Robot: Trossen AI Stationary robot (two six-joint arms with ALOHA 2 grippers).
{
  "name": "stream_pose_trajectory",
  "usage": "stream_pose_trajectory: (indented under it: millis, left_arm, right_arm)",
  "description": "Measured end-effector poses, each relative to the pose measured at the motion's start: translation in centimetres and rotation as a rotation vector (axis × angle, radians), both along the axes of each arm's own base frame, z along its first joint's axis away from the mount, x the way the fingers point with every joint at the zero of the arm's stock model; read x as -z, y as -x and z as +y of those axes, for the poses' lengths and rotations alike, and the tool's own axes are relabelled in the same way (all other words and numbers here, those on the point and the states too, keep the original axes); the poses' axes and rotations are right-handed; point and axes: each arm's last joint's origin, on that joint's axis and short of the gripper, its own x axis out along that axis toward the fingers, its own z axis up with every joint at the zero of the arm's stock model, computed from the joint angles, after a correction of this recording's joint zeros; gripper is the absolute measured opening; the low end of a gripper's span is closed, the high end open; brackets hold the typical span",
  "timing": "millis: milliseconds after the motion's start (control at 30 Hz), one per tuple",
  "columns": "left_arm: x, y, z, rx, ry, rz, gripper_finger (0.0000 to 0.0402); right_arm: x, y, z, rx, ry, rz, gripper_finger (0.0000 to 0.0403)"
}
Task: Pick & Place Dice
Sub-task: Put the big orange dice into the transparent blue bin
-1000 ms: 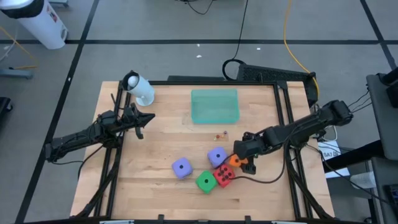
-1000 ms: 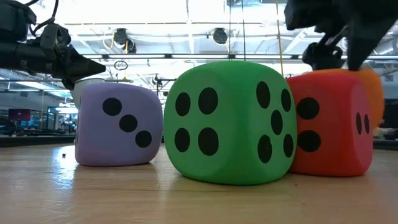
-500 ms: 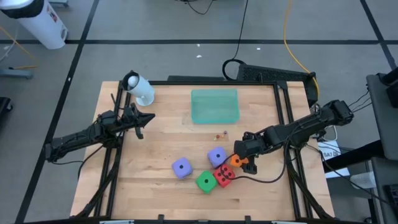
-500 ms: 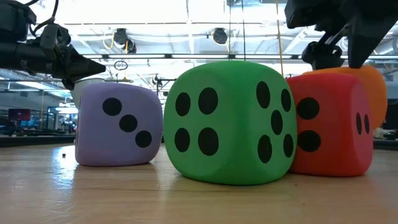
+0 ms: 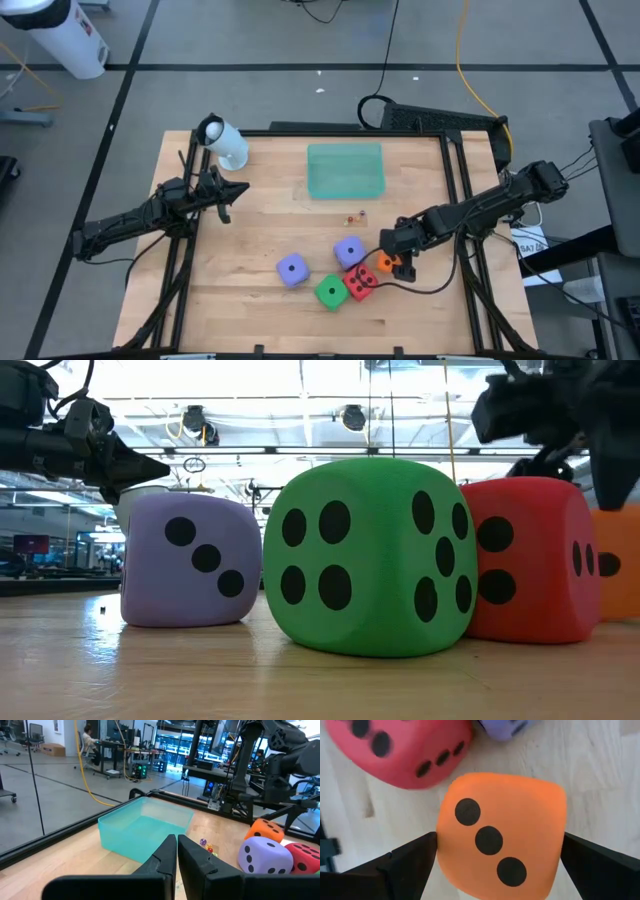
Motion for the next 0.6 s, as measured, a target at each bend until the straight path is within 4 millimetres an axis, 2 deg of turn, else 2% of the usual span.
stream_pose_trajectory:
  millis: [200,600]
  left_arm:
    - [0.0,0.0,0.0,0.000,0.000,0.000,0.0026]
    - [0.0,0.0,0.0,0.000,0.000,0.000,0.0026]
  right_arm:
    - [0.1,0.2,-0.2,-0.029,0.021,-0.022,0.0399]
    - [-3.1,1.3,-0.7,-0.054,0.024,-0.226,0.0399]
